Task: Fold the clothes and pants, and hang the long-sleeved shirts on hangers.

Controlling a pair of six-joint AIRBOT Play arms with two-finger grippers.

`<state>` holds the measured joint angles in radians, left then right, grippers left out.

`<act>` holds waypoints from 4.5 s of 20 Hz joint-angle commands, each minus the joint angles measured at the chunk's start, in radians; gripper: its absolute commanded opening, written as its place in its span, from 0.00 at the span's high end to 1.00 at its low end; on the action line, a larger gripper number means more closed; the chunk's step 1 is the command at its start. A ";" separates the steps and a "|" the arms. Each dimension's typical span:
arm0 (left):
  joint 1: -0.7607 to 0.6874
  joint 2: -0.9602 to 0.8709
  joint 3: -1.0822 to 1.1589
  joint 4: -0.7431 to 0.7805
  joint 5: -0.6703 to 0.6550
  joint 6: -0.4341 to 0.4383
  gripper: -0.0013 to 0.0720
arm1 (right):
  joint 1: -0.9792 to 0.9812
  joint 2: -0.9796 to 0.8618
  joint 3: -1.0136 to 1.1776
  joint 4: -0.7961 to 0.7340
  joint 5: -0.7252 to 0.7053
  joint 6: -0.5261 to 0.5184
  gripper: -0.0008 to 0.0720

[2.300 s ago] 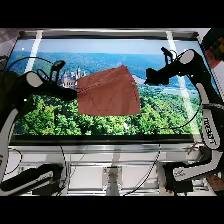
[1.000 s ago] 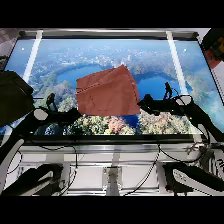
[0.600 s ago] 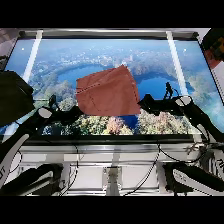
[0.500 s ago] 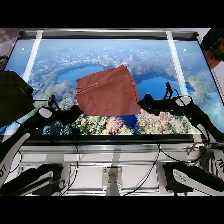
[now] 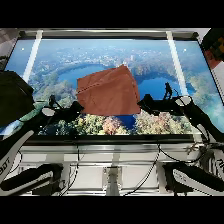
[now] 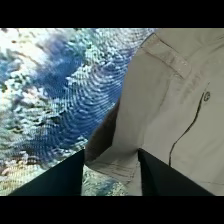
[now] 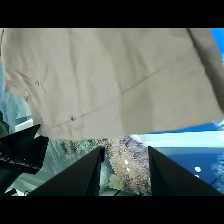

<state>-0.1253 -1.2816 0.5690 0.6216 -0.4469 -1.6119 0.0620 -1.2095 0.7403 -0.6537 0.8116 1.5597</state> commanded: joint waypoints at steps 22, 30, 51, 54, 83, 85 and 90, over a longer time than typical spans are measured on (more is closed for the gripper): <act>-0.080 0.206 0.052 -0.025 0.018 0.049 0.97 | -0.075 -0.080 -0.139 0.083 0.029 0.037 0.63; -0.080 0.206 0.052 -0.025 -0.014 0.050 0.97 | -0.049 -0.131 -0.140 0.187 -0.163 0.104 0.63; -0.105 0.206 0.052 -0.025 -0.044 0.080 0.96 | -0.018 -0.188 -0.072 0.233 -0.338 0.128 0.80; -0.105 0.206 0.052 -0.024 -0.044 0.090 0.97 | -0.018 -0.189 -0.036 0.217 -0.334 0.121 0.98; -0.100 0.171 0.736 -0.086 0.035 0.330 0.97 | -0.020 0.150 0.625 -0.182 -0.195 0.202 0.99; -0.100 0.116 0.736 -0.119 0.071 0.330 0.97 | -0.018 0.079 0.625 -0.171 -0.212 0.202 0.99; -0.092 -0.034 0.758 -0.189 0.207 0.338 0.97 | -0.018 -0.100 0.646 -0.158 -0.454 0.201 0.99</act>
<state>-0.2245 -1.2369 1.3098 0.4786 -0.3191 -1.2789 0.0441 -1.2182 1.3701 -0.8146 0.4927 1.7550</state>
